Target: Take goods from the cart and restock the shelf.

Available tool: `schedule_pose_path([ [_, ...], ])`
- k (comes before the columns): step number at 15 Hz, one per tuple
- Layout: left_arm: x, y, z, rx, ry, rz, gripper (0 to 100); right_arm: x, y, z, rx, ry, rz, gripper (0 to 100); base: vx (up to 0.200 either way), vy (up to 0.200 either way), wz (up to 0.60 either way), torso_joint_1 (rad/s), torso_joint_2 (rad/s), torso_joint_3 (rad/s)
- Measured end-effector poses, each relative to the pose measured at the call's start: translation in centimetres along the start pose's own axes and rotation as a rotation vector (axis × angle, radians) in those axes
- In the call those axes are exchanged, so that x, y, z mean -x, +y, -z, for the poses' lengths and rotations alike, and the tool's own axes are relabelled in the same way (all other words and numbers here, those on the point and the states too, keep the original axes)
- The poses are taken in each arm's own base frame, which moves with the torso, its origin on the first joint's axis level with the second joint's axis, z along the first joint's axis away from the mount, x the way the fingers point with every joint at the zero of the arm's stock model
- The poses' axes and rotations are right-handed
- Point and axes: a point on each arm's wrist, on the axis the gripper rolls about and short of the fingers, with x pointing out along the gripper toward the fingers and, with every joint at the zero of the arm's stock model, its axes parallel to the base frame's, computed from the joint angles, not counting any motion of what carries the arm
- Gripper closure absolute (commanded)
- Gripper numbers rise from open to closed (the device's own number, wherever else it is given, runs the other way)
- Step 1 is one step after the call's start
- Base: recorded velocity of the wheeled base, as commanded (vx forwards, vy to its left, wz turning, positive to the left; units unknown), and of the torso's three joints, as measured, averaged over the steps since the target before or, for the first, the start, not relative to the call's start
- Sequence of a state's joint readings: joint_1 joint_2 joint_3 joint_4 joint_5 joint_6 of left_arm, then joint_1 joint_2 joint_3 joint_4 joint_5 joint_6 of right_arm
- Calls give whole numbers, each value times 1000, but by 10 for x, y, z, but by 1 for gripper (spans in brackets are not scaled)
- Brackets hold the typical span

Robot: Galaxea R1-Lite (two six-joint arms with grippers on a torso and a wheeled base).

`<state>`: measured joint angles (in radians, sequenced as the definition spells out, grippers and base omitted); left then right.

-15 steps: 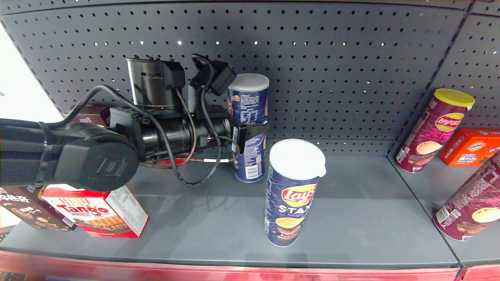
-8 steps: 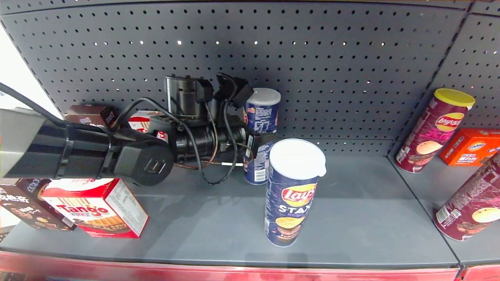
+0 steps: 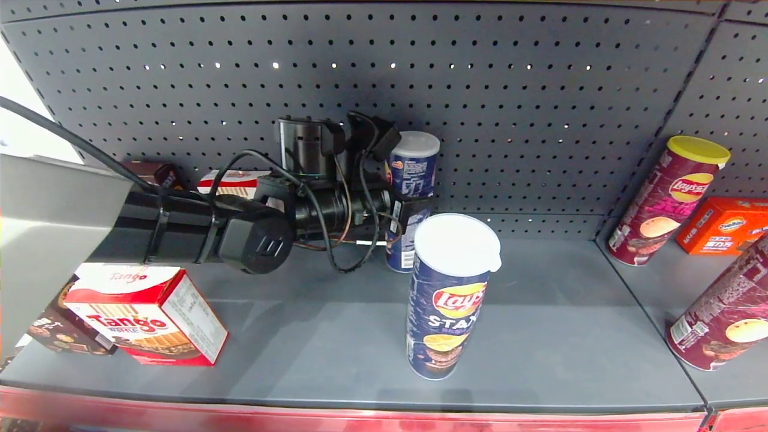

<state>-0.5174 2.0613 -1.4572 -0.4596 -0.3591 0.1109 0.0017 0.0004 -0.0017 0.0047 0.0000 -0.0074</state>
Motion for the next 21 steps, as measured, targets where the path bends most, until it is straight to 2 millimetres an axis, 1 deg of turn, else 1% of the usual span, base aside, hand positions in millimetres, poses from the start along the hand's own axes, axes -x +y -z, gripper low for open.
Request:
schedule_pose_path([
  [5,-10,3,4,-16,-31,-1,100,0,0,0,0,0,0,0,0,0,0,0,0,0],
  [6,-11,3,6,-25,-30,-1,0,0,0,0,0,0,0,0,0,0,0,0,0,0],
  [8,-12,3,8,-56,-23,-4,0,0,0,0,0,0,0,0,0,0,0,0,0,0],
  [11,-11,2,11,-57,-10,-21,0,0,0,0,0,0,0,0,0,0,0,0,0,0],
  [13,-6,1,10,-57,-5,-36,0,0,0,0,0,0,0,0,0,0,0,0,0,0],
  [15,9,-3,12,-49,22,-60,0,0,0,0,0,0,0,0,0,0,0,0,0,0],
  [18,32,-9,14,-47,30,-145,0,0,0,0,0,0,0,0,0,0,0,0,0,0],
  [21,50,-16,21,-37,58,-190,0,0,0,0,0,0,0,0,0,0,0,0,0,0],
])
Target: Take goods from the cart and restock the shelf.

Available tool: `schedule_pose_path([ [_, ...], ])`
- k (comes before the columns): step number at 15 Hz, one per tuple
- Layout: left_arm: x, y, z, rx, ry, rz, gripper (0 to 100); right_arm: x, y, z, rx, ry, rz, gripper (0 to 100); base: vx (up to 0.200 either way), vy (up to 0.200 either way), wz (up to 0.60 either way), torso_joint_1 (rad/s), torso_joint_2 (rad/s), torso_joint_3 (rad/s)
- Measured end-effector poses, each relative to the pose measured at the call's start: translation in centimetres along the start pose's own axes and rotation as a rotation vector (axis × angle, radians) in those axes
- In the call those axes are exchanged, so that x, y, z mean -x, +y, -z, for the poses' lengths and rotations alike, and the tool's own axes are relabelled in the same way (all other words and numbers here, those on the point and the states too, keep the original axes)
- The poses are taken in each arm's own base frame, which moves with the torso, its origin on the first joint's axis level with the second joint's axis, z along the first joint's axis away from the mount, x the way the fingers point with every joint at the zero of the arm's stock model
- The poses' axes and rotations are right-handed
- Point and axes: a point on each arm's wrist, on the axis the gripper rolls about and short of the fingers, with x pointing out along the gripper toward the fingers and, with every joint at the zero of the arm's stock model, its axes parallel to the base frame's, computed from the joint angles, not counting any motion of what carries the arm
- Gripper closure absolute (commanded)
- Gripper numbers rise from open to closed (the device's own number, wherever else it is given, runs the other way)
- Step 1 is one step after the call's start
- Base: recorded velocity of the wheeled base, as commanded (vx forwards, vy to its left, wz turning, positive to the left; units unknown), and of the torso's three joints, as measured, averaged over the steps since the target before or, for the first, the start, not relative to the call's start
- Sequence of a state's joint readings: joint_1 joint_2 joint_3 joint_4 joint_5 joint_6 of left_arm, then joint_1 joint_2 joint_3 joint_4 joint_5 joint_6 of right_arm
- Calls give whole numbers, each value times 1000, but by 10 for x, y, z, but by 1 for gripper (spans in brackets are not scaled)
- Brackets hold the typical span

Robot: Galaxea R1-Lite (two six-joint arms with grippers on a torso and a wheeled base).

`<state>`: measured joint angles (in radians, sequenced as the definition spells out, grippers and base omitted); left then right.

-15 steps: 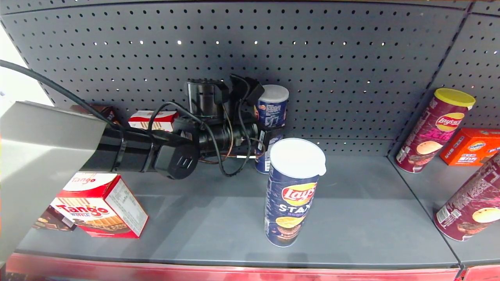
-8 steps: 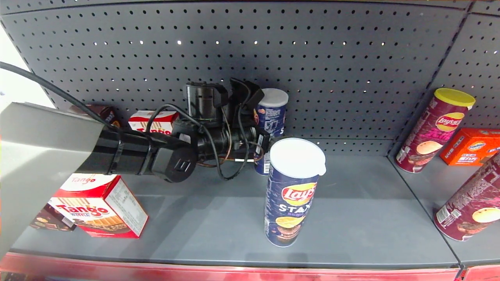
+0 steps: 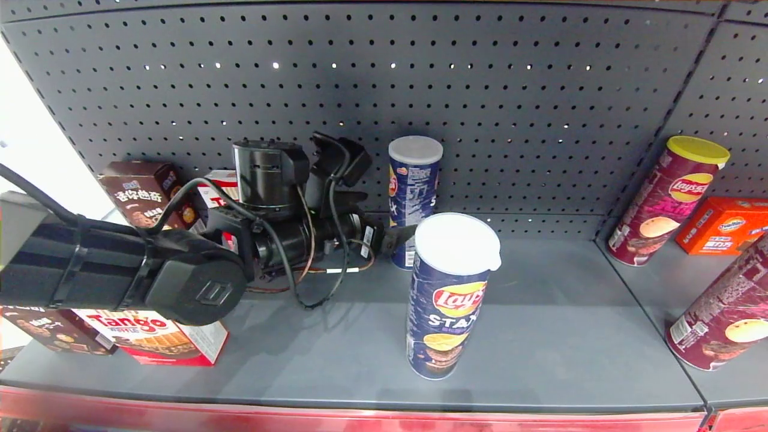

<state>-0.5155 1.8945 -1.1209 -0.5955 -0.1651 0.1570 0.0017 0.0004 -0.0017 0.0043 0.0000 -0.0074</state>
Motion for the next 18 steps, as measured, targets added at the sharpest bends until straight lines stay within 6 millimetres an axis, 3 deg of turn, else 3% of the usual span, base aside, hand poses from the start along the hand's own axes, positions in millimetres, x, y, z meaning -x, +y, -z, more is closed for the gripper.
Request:
schedule_pose_path([
  [5,9,-9,1,-3,23,-72,0,0,0,0,0,0,0,0,0,0,0,0,0,0],
  [10,-1,-24,4,-9,42,-89,0,0,0,0,0,0,0,0,0,0,0,0,0,0],
  [18,-4,-15,10,-5,67,-168,0,0,0,0,0,0,0,0,0,0,0,0,0,0],
])
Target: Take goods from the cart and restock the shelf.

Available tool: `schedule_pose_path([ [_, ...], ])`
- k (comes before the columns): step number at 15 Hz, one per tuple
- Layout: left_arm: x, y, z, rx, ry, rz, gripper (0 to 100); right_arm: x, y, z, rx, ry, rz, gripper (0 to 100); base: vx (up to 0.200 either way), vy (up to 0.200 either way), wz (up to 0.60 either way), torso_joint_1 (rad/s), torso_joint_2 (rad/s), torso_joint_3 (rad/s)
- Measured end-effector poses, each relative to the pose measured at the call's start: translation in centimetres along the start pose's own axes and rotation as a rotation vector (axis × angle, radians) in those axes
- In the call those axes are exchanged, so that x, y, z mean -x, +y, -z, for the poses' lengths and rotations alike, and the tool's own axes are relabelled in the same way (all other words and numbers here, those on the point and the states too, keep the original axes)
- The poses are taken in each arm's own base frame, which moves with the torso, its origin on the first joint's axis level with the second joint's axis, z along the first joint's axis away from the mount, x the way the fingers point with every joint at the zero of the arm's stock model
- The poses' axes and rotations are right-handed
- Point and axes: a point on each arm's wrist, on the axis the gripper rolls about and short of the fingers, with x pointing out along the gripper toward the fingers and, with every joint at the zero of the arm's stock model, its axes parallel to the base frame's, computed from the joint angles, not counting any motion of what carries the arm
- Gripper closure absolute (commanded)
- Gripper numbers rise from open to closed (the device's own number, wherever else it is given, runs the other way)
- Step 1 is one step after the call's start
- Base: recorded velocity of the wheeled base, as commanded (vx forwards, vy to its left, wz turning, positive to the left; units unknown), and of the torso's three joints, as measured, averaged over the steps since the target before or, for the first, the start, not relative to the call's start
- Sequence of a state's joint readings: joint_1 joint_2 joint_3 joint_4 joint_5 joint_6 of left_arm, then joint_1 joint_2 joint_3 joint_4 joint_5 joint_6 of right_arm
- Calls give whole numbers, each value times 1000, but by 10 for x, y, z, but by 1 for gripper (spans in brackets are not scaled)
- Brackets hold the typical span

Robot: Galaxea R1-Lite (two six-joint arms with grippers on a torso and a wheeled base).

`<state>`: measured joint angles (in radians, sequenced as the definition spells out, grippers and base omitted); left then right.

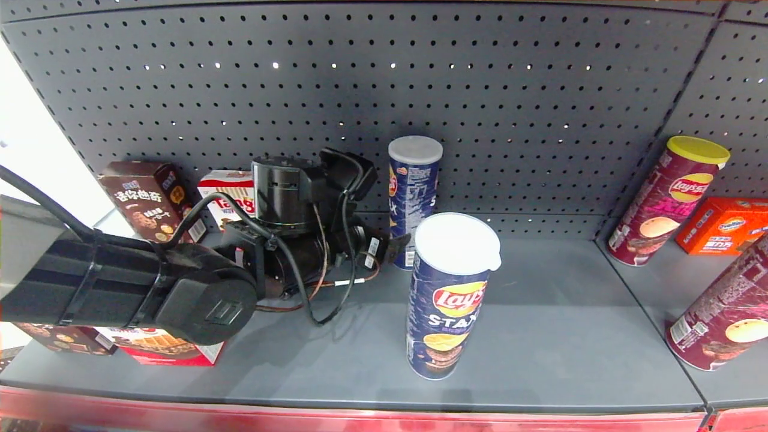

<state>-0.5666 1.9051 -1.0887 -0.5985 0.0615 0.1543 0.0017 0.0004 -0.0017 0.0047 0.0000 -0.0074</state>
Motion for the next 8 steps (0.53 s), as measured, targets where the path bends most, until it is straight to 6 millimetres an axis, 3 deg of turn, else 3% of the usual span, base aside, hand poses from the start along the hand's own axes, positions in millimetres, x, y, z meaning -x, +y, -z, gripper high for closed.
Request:
schedule_pose_path([
  [8,0,8,1,5,9,-62,0,0,0,0,0,0,0,0,0,0,0,0,0,0],
])
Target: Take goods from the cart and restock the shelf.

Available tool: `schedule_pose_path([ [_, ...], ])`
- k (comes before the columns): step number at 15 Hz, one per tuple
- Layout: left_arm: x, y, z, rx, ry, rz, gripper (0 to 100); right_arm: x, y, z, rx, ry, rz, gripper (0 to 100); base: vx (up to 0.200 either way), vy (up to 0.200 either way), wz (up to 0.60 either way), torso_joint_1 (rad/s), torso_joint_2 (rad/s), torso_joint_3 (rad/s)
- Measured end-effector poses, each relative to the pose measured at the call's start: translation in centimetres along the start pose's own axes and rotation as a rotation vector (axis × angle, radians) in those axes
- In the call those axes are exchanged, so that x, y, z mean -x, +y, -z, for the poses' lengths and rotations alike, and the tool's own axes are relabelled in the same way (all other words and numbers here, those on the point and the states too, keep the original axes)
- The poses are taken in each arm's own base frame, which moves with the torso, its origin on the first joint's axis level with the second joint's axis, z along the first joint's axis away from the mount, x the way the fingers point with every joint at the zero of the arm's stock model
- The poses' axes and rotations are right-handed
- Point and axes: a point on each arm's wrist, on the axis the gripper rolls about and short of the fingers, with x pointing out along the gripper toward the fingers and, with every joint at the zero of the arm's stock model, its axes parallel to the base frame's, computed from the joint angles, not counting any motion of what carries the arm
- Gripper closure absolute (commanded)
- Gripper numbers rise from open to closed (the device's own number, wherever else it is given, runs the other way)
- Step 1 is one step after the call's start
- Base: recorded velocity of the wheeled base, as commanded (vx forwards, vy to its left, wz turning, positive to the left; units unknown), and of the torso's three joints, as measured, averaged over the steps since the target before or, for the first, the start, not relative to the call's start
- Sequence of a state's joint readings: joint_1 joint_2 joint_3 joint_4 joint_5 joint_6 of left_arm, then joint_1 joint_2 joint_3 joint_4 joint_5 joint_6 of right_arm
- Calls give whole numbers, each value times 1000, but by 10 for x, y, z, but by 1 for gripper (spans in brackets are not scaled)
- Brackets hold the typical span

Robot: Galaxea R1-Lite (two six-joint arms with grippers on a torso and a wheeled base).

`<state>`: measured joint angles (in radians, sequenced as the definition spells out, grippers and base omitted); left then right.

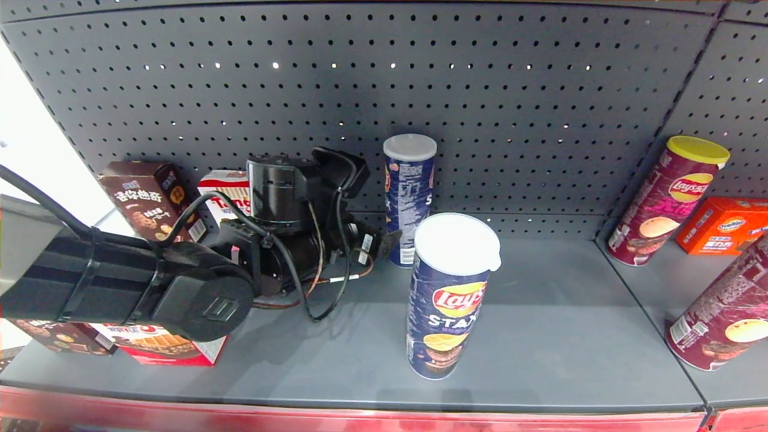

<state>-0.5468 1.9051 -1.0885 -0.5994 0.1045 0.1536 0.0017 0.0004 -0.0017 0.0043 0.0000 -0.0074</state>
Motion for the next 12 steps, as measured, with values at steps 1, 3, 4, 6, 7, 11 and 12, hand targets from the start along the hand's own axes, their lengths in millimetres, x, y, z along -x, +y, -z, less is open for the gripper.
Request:
schedule_pose_path([
  [1,0,2,1,1,4,-16,0,0,0,0,0,0,0,0,0,0,0,0,0,0],
  [3,0,4,1,6,7,-41,0,0,0,0,0,0,0,0,0,0,0,0,0,0],
  [4,0,5,0,19,6,-51,0,0,0,0,0,0,0,0,0,0,0,0,0,0],
  [6,-1,6,-2,45,2,-76,0,0,0,0,0,0,0,0,0,0,0,0,0,0],
  [7,-1,6,-2,51,0,-81,0,0,0,0,0,0,0,0,0,0,0,0,0,0],
  [11,-1,11,-2,54,3,-118,0,0,0,0,0,0,0,0,0,0,0,0,0,0],
  [12,-1,14,-2,55,7,-139,0,0,0,0,0,0,0,0,0,0,0,0,0,0],
])
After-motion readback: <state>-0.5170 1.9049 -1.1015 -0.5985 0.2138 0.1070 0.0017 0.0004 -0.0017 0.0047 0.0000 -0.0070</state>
